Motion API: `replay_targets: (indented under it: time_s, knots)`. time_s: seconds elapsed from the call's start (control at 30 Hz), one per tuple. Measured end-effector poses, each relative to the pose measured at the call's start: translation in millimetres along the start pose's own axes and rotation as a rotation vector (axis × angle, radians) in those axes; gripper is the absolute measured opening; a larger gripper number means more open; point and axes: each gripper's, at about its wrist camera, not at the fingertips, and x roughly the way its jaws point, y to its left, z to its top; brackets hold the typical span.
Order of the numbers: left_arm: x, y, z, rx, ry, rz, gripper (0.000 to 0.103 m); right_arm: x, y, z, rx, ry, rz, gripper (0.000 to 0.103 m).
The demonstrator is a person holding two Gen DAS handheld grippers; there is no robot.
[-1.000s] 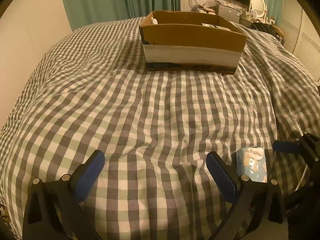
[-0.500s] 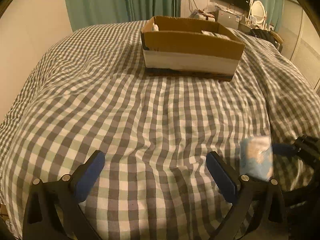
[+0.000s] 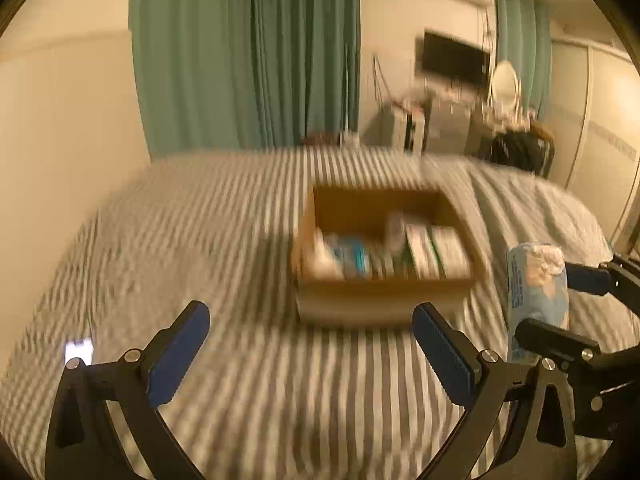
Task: Organize objects
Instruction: 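Carry the tissue pack with the right tool and release it into the box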
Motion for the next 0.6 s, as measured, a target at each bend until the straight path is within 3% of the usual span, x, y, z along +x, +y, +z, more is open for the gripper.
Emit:
replay_targets:
  time_s: [0.13, 0.27, 0.4, 0.6]
  knots:
    - [21, 12, 44, 0.007, -0.072, -0.003, 0.103, 7, -11, 48, 0.013, -0.085, 0.004, 0.065]
    - [53, 26, 69, 0.001, -0.088, -0.002, 0.103, 28, -28, 93, 0.067, -0.139, 0.049, 0.065]
    - [94, 32, 74, -0.002, -0.070, -0.011, 0.103, 68, -43, 127, 0.102, -0.149, 0.053, 0.065]
    - [149, 35, 54, -0.002, 0.013, -0.011, 0.103, 156, -56, 144, 0.139, -0.061, 0.021, 0.065]
